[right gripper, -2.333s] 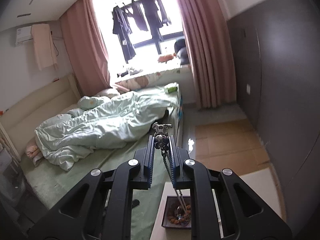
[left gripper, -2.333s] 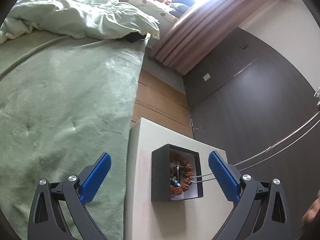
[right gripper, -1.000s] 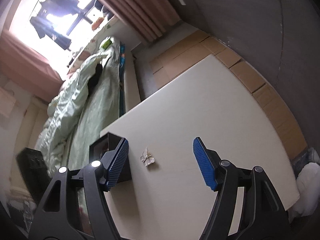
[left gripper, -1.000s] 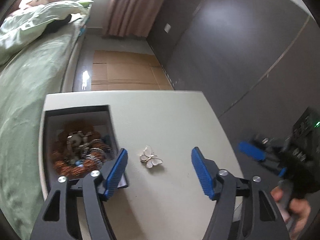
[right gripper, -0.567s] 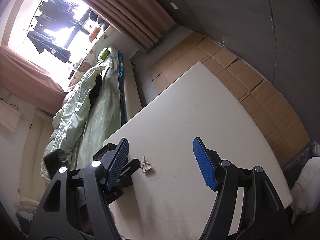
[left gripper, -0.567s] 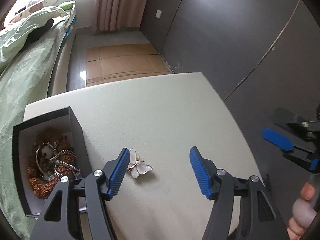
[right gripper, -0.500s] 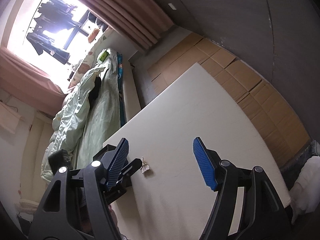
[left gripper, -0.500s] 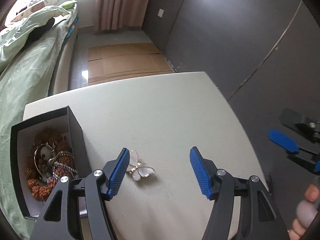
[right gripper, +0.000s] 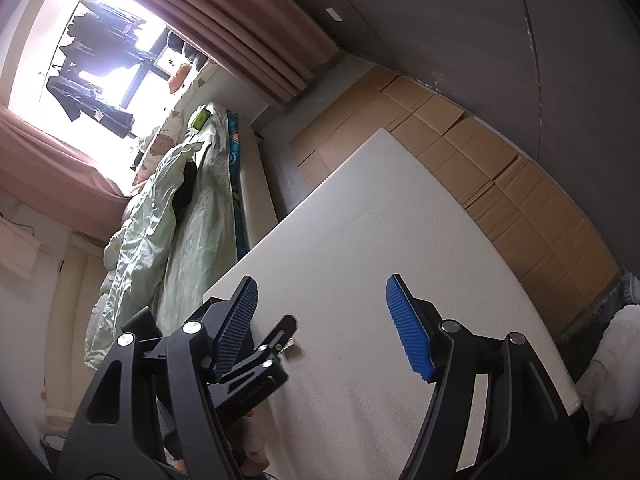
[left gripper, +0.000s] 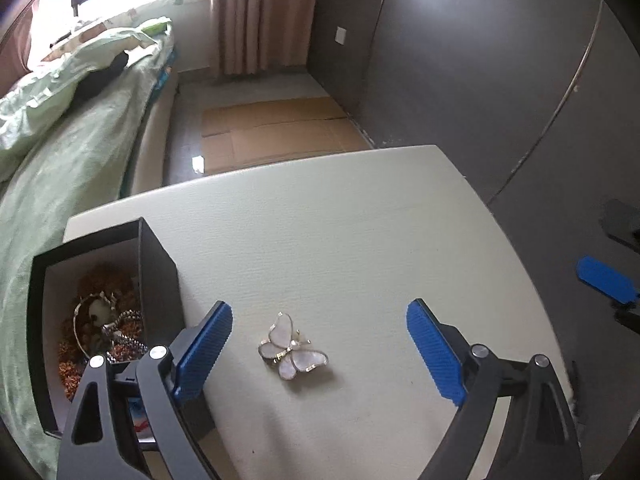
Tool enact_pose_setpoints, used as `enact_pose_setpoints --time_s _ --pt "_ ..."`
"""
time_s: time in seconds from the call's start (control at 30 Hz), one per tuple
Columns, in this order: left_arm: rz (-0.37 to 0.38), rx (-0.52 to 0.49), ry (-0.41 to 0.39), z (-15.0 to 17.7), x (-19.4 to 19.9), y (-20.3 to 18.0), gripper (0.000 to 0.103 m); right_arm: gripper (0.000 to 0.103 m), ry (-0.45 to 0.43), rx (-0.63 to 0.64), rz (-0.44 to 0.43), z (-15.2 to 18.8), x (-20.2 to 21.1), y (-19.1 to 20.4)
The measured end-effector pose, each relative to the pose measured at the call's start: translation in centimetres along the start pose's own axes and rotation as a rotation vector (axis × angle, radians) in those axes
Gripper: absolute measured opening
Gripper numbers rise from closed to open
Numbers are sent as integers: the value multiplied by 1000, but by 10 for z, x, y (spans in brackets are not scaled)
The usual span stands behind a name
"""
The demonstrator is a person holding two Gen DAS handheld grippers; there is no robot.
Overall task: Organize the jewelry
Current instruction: 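Reach to the white butterfly brooch and grasp it with the left tool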
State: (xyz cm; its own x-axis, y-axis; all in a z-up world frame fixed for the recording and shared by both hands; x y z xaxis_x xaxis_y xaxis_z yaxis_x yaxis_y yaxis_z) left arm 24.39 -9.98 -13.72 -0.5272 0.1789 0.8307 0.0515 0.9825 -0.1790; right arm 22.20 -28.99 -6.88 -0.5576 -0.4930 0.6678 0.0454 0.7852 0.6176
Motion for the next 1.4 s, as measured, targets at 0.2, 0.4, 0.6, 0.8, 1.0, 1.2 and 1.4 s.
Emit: enact_pose_setpoints --time_s 0.2,0.4,0.6,0.8,1.0,1.2,1.4 --pt "-70 19 64 8 4 12 86 68 3 7 9 3 0 2" --pt "-113 86 64 7 9 36 82 68 5 7 19 4 -1 -1" --pt "7 39 38 7 8 14 78 68 4 -1 13 4 -1 -2" --pt "-36 5 29 10 -10 5 77 68 7 -1 7 3 -1 -2" --pt "20 2 49 16 -21 3 67 68 8 -5 4 2 0 -4" --pt "154 25 122 21 -17 1 62 68 11 3 2 4 2 -3" --pt "169 16 155 29 -14 -6 59 68 14 1 6 5 1 -1"
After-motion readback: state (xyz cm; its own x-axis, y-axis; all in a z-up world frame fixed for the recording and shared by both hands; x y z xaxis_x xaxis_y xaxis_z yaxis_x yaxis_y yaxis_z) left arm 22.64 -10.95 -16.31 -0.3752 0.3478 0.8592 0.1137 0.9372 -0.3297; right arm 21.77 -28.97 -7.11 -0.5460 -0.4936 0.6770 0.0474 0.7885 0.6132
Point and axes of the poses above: each gripper's, at about its wrist camera, not at the fingertips, and x roughly against the way its jaws point, y to its left, z to its underside, the point moved 3 cm from there along -x, roughly the way its jaws point, and after that the axes turned 3 degrees about x, right-handed, at the moved point
